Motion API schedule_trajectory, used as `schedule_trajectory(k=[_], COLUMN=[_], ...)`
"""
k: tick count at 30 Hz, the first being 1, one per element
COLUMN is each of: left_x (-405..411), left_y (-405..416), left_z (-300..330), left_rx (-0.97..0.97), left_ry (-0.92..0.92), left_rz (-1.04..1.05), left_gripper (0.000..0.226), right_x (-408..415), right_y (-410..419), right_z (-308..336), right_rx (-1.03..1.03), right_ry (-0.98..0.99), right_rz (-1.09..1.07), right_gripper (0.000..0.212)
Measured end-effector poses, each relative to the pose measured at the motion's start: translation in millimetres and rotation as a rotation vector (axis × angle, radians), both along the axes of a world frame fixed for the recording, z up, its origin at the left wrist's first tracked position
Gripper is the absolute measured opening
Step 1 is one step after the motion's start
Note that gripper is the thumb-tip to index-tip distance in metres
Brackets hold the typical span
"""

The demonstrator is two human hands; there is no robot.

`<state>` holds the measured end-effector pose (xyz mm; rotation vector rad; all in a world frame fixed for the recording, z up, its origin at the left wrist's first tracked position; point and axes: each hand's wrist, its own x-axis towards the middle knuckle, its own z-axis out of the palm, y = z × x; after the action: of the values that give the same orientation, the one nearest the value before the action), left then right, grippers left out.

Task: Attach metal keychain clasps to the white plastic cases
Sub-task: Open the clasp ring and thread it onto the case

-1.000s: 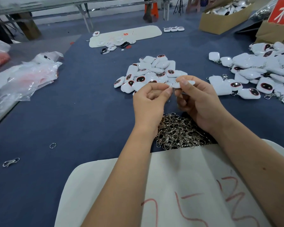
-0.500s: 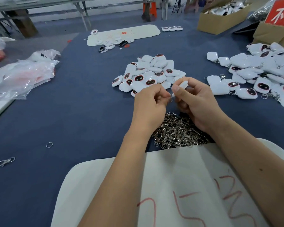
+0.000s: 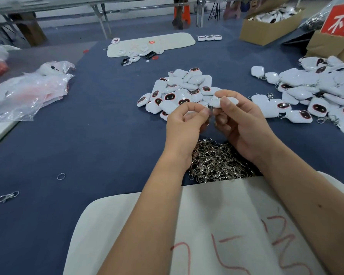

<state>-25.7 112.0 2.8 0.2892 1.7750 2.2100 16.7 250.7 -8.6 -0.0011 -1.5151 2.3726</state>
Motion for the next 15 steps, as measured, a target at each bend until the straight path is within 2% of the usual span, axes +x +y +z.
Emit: schedule_trajectory(k=[6,15], left_x=[0.7,-0.5], left_y=[0.9,0.8], left_z=[-0.4,-1.3], left_rx=[0.141,0.085], left_ry=[-0.089,0.076], left_rz=[0.06,0.142], left_gripper=[0.014,0.015], right_x=[-1.6,-0.6], right_y=[-2.2,-4.4], right_z=[-3.6,-3.7], right_rx=[0.075,0.139], right_ry=[-0.04,-0.022], right_rz=[-0.063,-0.071], right_gripper=[0.019,0.02])
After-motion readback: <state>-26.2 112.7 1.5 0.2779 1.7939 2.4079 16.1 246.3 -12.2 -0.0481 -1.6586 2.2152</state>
